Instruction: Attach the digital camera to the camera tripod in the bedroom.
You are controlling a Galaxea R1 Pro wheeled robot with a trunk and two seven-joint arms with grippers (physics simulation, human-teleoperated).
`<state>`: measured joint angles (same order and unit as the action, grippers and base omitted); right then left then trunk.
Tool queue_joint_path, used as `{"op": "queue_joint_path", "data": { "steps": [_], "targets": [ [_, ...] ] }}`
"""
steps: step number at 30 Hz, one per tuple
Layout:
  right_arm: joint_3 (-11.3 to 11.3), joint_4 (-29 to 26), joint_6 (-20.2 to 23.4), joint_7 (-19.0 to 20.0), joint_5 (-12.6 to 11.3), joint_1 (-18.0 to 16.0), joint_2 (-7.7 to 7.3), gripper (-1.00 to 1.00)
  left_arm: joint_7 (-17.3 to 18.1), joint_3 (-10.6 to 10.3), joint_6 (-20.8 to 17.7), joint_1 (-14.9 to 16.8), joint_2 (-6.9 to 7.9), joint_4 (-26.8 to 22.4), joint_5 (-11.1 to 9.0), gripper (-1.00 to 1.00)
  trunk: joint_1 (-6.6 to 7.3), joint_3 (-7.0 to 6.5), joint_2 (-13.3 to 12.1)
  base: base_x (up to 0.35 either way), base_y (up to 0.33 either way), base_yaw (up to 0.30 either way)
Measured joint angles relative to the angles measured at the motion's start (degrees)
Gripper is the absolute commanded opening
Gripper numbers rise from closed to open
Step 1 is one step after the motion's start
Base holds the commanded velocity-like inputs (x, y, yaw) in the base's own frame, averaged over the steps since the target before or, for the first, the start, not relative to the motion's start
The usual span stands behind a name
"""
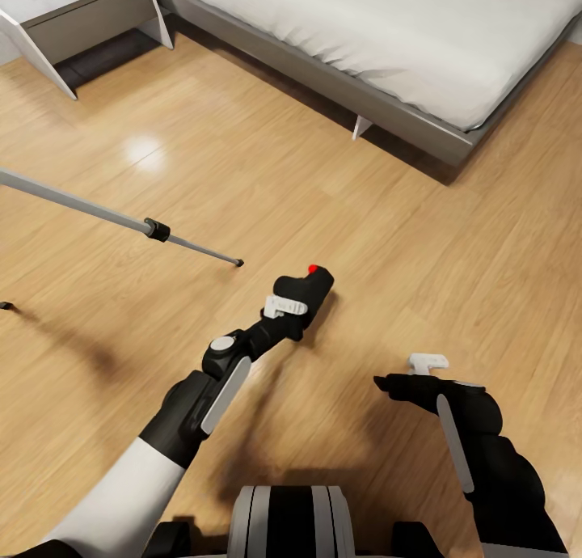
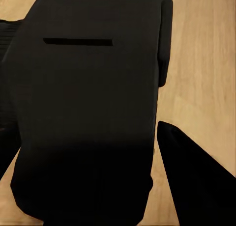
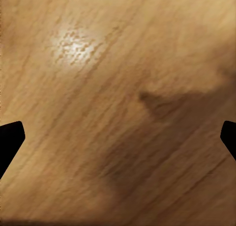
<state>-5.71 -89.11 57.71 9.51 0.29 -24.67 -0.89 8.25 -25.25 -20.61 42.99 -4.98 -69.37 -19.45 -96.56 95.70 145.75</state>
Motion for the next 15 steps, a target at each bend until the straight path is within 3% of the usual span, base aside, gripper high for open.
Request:
{"op": "queue_joint_path", "data": {
  "steps": [7, 15],
  "targets": [
    [0.7, -0.1, 0.0, 0.0, 0.0, 0.0, 0.19, 1.00, -5.9, -0.1, -10.4, 0.0, -0.81, 0.1, -1.6, -1.00, 0.00, 0.00, 0.0, 0.000, 0.000, 0.000],
    [0.8, -0.1, 0.0, 0.0, 0.0, 0.0, 0.23, 1.00, -6.7, -0.1, -12.4, 0.0, -0.89, 0.0, -2.0, -1.00, 0.00, 0.00, 0.0, 0.000, 0.000, 0.000]
  ]
}}
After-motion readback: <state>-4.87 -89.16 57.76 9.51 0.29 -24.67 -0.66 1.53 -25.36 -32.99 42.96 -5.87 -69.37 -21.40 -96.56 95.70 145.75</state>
